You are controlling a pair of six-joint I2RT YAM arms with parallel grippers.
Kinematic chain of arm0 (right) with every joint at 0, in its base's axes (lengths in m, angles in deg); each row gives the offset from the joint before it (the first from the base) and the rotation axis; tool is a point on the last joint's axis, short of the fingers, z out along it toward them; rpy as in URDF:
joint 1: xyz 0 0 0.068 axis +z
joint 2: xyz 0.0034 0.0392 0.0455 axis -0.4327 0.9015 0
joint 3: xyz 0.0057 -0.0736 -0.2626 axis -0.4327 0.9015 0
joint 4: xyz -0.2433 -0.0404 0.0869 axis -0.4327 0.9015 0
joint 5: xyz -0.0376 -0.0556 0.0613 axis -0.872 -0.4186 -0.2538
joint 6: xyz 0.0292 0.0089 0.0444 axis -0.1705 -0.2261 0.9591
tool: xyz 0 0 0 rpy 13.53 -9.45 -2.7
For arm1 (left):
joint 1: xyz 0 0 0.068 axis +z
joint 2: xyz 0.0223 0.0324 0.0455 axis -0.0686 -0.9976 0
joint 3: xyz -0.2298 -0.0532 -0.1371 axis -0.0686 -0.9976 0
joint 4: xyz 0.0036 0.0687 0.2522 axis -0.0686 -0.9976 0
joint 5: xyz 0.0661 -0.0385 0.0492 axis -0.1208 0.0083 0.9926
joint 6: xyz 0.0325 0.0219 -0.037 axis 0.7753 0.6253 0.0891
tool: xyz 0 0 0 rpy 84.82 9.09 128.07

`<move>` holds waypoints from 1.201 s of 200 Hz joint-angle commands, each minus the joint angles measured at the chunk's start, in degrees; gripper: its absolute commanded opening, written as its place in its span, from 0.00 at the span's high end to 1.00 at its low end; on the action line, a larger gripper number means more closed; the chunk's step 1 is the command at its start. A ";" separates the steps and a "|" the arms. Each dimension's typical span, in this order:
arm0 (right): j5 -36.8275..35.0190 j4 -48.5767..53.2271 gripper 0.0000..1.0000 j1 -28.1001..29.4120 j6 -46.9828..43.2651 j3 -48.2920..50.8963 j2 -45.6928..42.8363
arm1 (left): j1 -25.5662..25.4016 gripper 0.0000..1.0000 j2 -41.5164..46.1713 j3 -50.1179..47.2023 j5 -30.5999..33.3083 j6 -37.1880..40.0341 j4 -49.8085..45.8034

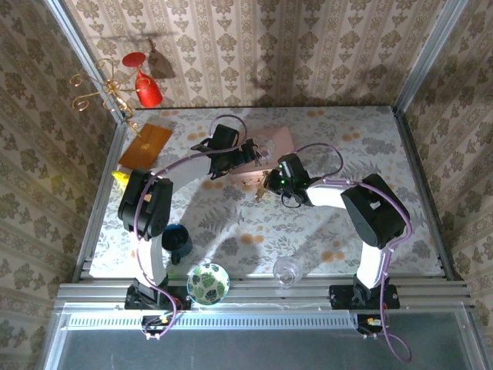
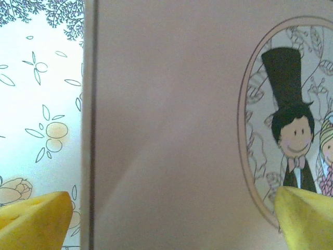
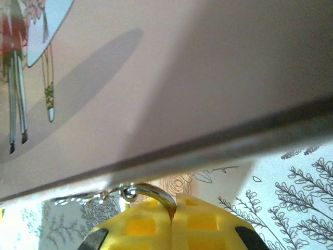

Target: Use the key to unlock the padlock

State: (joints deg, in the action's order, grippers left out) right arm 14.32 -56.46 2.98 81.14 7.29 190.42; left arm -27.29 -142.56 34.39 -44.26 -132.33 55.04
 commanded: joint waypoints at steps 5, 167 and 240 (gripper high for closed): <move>-3.04 2.02 1.00 -2.44 11.68 1.94 -0.14 | -0.51 0.00 -0.51 -1.21 -0.11 0.50 -1.33; -2.80 -4.37 1.00 -8.64 18.33 7.14 -3.35 | -2.88 0.00 -10.30 16.09 16.32 17.89 -23.00; -2.71 -4.17 1.00 -12.99 17.56 9.15 -5.28 | -2.53 0.00 -10.80 13.21 16.65 17.87 -24.18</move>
State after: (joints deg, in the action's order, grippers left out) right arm 15.44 -64.11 -6.70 98.29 14.57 187.03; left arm -30.59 -150.41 51.55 -30.91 -116.79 39.11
